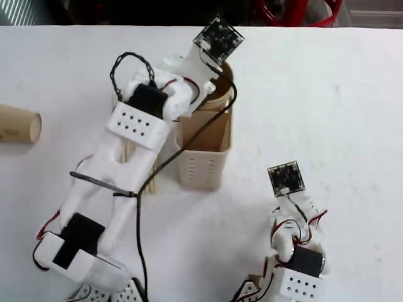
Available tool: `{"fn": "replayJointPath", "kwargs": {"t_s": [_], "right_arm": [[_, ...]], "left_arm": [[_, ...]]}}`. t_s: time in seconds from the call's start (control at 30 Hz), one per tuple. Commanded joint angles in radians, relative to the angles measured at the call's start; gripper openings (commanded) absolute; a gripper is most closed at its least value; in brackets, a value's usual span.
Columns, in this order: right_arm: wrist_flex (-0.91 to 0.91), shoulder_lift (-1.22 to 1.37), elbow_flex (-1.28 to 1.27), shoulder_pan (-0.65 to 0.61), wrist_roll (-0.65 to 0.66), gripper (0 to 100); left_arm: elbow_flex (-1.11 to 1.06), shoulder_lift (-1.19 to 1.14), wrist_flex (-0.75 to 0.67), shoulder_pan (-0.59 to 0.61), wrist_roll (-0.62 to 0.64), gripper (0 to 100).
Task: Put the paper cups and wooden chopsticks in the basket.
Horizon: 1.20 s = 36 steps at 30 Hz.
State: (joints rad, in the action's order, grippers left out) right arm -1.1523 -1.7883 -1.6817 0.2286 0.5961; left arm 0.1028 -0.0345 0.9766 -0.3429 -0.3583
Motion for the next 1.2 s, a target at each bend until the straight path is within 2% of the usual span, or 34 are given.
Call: {"fn": "replayJointPath", "kwargs": {"t_s": [0.0,0.2,0.3,0.43,0.57,0.7,0.83,0.97,1.17], "right_arm": [[-0.004,-0.005,-0.009,0.004,0.006,5.7],[-0.004,-0.005,-0.009,0.004,0.006,5.7],[-0.004,-0.005,-0.009,0.004,0.006,5.7],[-0.004,-0.005,-0.009,0.004,0.006,5.7],[-0.004,-0.005,-0.009,0.004,0.006,5.7],[-0.004,-0.005,-0.009,0.004,0.006,5.7],[-0.004,-0.005,-0.009,0.004,0.006,5.7],[-0.004,-0.005,-0.009,0.004,0.006,5.7],[-0.004,-0.005,-0.009,0.004,0.006,5.7]], "left_arm": [[0.014,0.008,-0.006,0.007,0.002,10],[0.265,0.039,0.130,0.007,-0.032,10],[0.393,0.099,0.247,0.035,-0.032,10],[0.543,0.206,0.446,0.189,-0.032,10],[0.568,0.269,0.523,0.493,-0.025,10],[0.476,0.254,0.483,0.800,0.008,10],[0.256,0.176,0.311,1.000,0.009,14],[0.109,0.042,0.103,1.079,0.003,24],[0.183,-0.186,-0.031,1.133,-0.012,24]]}}
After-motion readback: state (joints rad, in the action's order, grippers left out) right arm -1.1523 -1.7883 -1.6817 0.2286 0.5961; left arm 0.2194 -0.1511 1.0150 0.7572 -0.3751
